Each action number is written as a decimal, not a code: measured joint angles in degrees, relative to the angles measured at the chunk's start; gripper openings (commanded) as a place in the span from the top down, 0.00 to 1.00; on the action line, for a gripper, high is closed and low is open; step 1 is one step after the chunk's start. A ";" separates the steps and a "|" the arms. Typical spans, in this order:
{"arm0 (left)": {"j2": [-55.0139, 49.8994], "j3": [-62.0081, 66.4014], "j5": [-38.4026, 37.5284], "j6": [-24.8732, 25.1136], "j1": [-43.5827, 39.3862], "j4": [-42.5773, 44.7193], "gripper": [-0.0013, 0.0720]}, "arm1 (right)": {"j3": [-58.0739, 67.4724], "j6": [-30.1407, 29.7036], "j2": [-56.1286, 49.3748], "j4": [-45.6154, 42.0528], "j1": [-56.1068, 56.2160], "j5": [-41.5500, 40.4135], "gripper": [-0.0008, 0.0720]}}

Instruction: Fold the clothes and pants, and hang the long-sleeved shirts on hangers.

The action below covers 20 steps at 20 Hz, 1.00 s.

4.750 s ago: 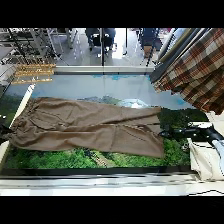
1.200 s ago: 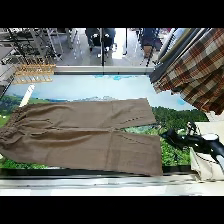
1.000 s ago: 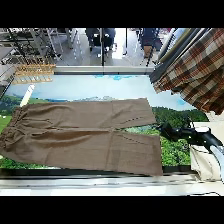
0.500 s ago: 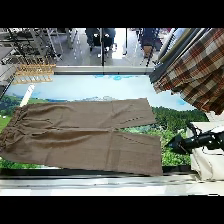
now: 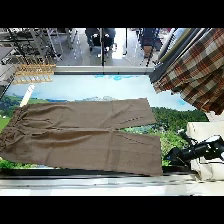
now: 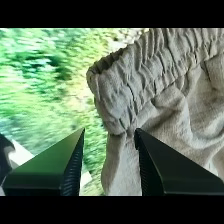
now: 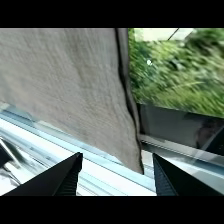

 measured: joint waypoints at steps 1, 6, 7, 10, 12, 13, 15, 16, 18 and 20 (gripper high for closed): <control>-0.31 0.00 0.13 0.00 -0.02 -0.46 0.68 | -0.90 -0.55 0.00 -0.57 0.72 -0.50 0.30; -1.03 0.00 0.44 0.00 -0.33 -1.88 0.90 | -5.03 -2.27 0.07 -4.28 6.14 -2.23 0.29; -1.09 0.00 0.44 0.00 -0.35 -1.95 0.90 | -5.70 -2.40 0.09 -4.72 7.26 -2.36 0.35; -1.18 0.00 0.33 0.00 -0.39 -2.12 0.97 | -7.23 -2.97 -0.02 -6.71 10.03 -4.94 0.96; -1.14 0.02 -0.52 0.26 -0.35 -2.51 0.97 | -7.39 -3.10 0.20 -6.56 10.86 -4.85 0.96; -1.01 0.02 -1.09 0.83 -0.31 -3.13 0.97 | -7.21 -3.28 0.59 -6.60 11.08 -4.66 0.96; -0.44 0.46 -2.71 2.27 -0.22 -4.42 0.97 | -5.55 -3.26 2.32 -5.73 11.39 -0.79 0.96; -0.09 1.03 -3.76 2.91 -0.22 -4.92 0.97 | -4.17 -3.26 3.56 -4.59 11.45 1.16 0.96; 0.57 3.48 -6.56 3.93 -0.24 -5.46 0.97 | -0.09 -2.73 6.88 -2.08 11.52 5.44 0.96; 1.11 7.80 -9.77 4.26 -0.61 -5.95 0.97 | 5.75 -0.94 10.03 1.18 11.63 7.58 0.96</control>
